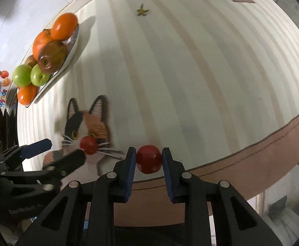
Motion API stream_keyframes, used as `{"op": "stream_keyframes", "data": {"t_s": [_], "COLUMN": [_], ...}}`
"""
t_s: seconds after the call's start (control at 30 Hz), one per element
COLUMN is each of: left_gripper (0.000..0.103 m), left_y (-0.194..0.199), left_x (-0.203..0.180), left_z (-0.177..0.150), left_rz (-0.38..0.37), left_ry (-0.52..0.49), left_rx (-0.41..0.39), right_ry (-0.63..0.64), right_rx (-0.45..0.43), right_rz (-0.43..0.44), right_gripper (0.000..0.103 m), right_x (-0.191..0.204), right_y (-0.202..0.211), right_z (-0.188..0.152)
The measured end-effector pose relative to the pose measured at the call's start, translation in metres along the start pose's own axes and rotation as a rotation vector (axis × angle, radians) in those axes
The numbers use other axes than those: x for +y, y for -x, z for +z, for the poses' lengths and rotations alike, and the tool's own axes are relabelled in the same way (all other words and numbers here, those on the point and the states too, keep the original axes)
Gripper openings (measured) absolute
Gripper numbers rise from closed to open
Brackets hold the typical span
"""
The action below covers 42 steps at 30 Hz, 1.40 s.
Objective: Organize fruits
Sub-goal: 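Grasp a red cherry tomato on the cat mat with the right tool while the left tool grasps the other, then carry both red tomatoes onto the floral plate and open both tools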
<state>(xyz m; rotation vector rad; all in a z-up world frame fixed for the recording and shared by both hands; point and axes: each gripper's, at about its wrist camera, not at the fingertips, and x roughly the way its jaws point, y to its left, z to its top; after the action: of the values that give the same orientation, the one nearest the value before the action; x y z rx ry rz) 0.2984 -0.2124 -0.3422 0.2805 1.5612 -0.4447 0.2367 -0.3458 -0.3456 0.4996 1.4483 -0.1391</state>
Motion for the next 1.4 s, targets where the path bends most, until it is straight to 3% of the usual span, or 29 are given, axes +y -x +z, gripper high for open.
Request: {"op": "stream_keyframes", "data": {"t_s": [0.1, 0.17, 0.37, 0.57, 0.83, 1.0, 1.27, 1.4], "left_gripper": [0.078, 0.064, 0.038, 0.024, 0.024, 0.024, 0.024, 0.024], "left_y": [-0.005, -0.008, -0.018, -0.024, -0.010, 0.021, 0.078, 0.080], "left_x": [-0.010, -0.014, -0.021, -0.022, 0.002, 0.032, 0.126, 0.172], "left_z": [0.002, 0.004, 0.006, 0.004, 0.004, 0.005, -0.001, 0.000], "left_rz": [0.008, 0.012, 0.025, 0.014, -0.007, -0.033, -0.082, -0.161], "left_ry": [-0.028, -0.038, -0.051, -0.045, -0.022, 0.026, 0.250, 0.397], "left_rx": [0.000, 0.003, 0.006, 0.000, -0.020, -0.075, -0.191, -0.184], "right_ry": [-0.012, -0.024, -0.036, -0.027, -0.009, 0.004, 0.108, 0.181], "right_rx": [-0.006, -0.006, -0.012, -0.011, -0.006, -0.034, -0.088, -0.094], "right_rz": [-0.010, -0.011, -0.012, -0.019, -0.022, 0.006, 0.134, 0.207], "right_gripper": [0.028, 0.028, 0.028, 0.028, 0.028, 0.028, 0.028, 0.028], "right_x": [-0.004, -0.012, -0.020, -0.020, -0.014, -0.004, 0.061, 0.107], "right_y": [0.001, 0.003, 0.006, 0.008, 0.007, 0.016, 0.028, 0.022], "right_z": [-0.001, 0.001, 0.001, 0.000, 0.004, 0.012, 0.044, 0.058]}}
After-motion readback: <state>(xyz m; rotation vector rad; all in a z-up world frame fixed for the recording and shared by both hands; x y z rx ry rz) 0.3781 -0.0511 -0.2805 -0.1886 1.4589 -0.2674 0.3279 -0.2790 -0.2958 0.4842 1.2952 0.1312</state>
